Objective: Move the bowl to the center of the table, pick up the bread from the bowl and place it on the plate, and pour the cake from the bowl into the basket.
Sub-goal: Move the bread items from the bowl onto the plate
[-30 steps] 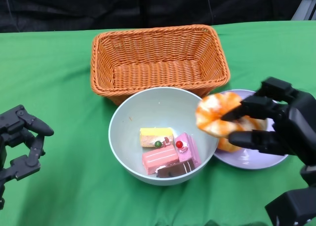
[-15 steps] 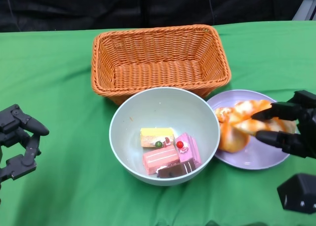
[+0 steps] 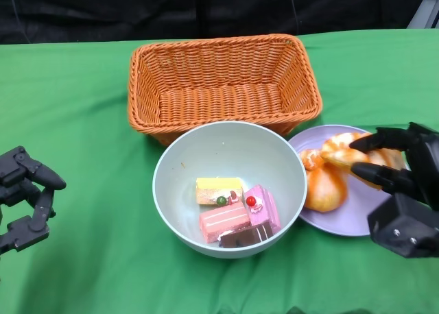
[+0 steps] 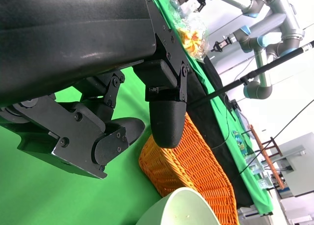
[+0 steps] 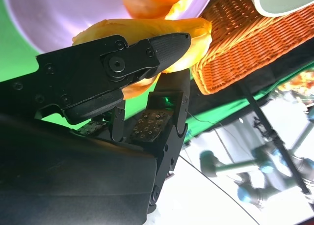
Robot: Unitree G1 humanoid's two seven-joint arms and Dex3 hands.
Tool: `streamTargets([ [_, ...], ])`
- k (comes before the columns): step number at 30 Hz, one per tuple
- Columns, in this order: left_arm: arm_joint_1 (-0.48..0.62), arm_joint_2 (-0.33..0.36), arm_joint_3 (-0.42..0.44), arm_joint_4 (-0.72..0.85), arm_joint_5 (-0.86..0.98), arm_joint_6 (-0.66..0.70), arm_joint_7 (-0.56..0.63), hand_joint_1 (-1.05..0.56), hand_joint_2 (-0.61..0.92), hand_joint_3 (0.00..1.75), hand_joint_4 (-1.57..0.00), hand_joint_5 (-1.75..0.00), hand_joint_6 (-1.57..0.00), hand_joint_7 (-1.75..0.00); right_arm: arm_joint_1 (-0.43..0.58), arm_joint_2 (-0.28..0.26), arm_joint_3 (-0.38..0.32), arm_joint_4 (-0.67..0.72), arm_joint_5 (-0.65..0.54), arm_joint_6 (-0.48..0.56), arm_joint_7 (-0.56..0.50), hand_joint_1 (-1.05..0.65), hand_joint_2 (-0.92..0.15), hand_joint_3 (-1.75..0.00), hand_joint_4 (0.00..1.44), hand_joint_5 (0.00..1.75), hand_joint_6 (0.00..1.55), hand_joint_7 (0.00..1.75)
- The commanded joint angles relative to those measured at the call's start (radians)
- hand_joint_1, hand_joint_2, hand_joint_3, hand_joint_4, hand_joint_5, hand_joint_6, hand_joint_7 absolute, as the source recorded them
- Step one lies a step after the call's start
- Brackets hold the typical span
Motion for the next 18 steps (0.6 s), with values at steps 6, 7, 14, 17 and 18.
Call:
streamTargets([
  [6,0.002,0.015,0.004,-0.006,-0.006,0.003,0.000,-0.04,0.61,1.00,-0.78,-1.67,-0.72,-1.40,-0.069,0.046,0.037,0.060,0.047,0.121,0.126,-0.14,-0.92,-0.07,0.81,1.18,1.06,0.25],
  [7,0.002,0.014,0.004,-0.008,-0.007,0.003,0.000,-0.04,0.61,1.00,-0.78,-1.67,-0.72,-1.40,-0.074,0.047,0.046,0.057,0.045,0.151,0.152,-0.17,-0.92,-0.11,0.77,1.27,1.06,0.20],
  [14,0.001,0.016,0.004,-0.001,-0.008,-0.010,-0.003,-0.02,0.62,1.01,-0.78,-1.67,-0.71,-1.40,-0.020,0.023,0.115,-0.171,0.029,0.429,0.434,-0.17,-0.92,-0.08,0.76,1.04,1.03,0.07],
  [17,0.000,0.017,0.006,0.004,-0.010,-0.014,-0.005,-0.03,0.62,1.00,-0.78,-1.67,-0.71,-1.40,0.019,0.009,0.125,-0.261,0.024,0.492,0.466,-0.17,-0.92,-0.06,0.77,0.95,1.03,0.05],
  [18,-0.001,0.018,0.006,0.006,-0.010,-0.015,-0.005,-0.03,0.62,1.00,-0.78,-1.67,-0.71,-1.40,0.027,0.006,0.127,-0.280,0.023,0.506,0.471,-0.17,-0.92,-0.06,0.76,0.94,1.03,0.04],
])
